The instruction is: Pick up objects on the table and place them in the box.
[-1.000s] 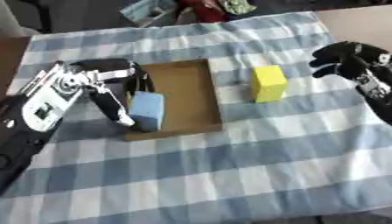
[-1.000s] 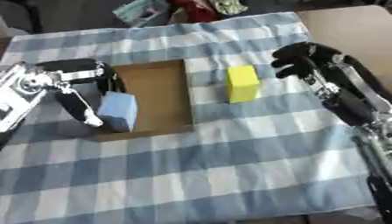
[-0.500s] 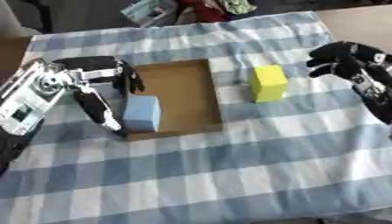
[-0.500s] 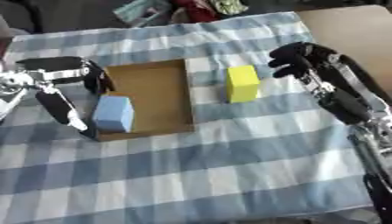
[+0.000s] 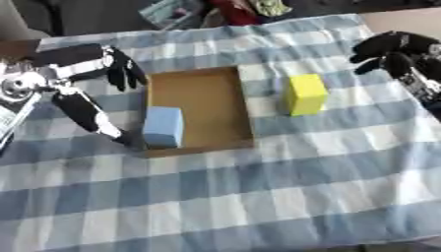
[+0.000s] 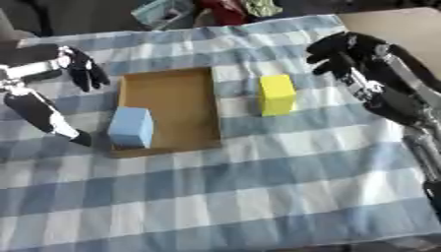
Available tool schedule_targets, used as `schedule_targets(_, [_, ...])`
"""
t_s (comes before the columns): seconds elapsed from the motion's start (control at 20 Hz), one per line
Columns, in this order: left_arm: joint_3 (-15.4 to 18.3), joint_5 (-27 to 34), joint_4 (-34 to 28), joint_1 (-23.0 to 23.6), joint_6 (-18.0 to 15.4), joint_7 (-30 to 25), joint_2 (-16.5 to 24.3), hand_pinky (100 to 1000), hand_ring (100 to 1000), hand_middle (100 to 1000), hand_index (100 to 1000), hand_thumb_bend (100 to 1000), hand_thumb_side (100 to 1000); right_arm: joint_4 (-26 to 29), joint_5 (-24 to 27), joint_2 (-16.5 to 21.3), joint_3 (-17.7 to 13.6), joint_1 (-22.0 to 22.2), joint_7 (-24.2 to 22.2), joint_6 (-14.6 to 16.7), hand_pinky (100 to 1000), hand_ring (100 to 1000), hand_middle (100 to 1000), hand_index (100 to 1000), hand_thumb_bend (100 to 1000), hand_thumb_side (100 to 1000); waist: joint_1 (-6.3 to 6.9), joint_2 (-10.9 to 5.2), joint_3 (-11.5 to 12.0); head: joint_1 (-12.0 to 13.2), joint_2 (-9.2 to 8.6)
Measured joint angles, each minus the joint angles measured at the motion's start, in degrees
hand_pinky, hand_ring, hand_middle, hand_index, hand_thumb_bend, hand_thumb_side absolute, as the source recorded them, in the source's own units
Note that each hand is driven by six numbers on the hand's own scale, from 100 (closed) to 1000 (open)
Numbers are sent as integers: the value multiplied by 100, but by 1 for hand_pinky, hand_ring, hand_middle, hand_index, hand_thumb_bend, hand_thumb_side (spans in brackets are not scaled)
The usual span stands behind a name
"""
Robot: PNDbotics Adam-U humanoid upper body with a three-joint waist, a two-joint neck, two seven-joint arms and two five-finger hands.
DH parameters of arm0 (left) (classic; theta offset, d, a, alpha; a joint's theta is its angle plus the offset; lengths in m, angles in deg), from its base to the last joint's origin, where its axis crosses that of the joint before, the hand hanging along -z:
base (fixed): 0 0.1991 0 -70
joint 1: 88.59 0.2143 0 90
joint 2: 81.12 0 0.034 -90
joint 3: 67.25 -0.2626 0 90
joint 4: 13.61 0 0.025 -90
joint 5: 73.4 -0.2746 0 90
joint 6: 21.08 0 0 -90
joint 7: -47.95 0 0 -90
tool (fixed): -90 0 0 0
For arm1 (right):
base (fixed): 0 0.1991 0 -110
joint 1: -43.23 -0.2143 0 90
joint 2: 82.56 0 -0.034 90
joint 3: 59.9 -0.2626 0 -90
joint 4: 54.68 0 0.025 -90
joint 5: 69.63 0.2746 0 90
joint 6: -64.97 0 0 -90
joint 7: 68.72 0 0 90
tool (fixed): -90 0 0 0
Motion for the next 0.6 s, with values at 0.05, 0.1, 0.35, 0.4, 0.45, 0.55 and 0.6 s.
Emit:
schedule_targets(0.05, [49, 49, -81, 79, 48, 82, 29, 630, 582, 587, 761, 850, 267, -56, 8, 115, 40, -40, -66, 69, 717, 795, 777, 792, 106, 609, -6, 0, 9, -9, 0])
schedule_targets(0.1, [99, 103, -153, 149, 93, 165, 48, 629, 581, 586, 761, 853, 268, -116, 7, 231, 80, -73, -146, 149, 723, 803, 783, 795, 122, 606, -16, 0, 20, -15, 0])
schedule_targets(0.35, [330, 344, -469, 469, 266, 524, 123, 620, 577, 581, 758, 858, 266, -510, -163, 687, 273, -275, -608, 634, 770, 861, 846, 827, 236, 591, -48, 0, 72, -60, 1])
schedule_targets(0.4, [363, 383, -519, 518, 290, 572, 135, 620, 577, 581, 758, 859, 266, -607, -226, 744, 307, -330, -695, 731, 776, 867, 852, 831, 250, 585, -54, 0, 81, -65, 1])
schedule_targets(0.45, [394, 420, -562, 562, 311, 610, 137, 620, 576, 581, 757, 859, 266, -706, -293, 789, 340, -384, -771, 825, 780, 870, 856, 832, 261, 580, -58, 0, 92, -70, 1])
schedule_targets(0.55, [435, 489, -647, 640, 345, 661, 140, 620, 576, 581, 758, 858, 265, -909, -436, 851, 400, -477, -892, 1000, 789, 883, 867, 840, 298, 581, -61, 0, 117, -93, 1])
schedule_targets(0.6, [447, 511, -683, 673, 356, 680, 141, 619, 576, 581, 757, 858, 265, -1014, -501, 876, 432, -519, -939, 1077, 794, 888, 872, 846, 317, 578, -65, 0, 131, -107, 1])
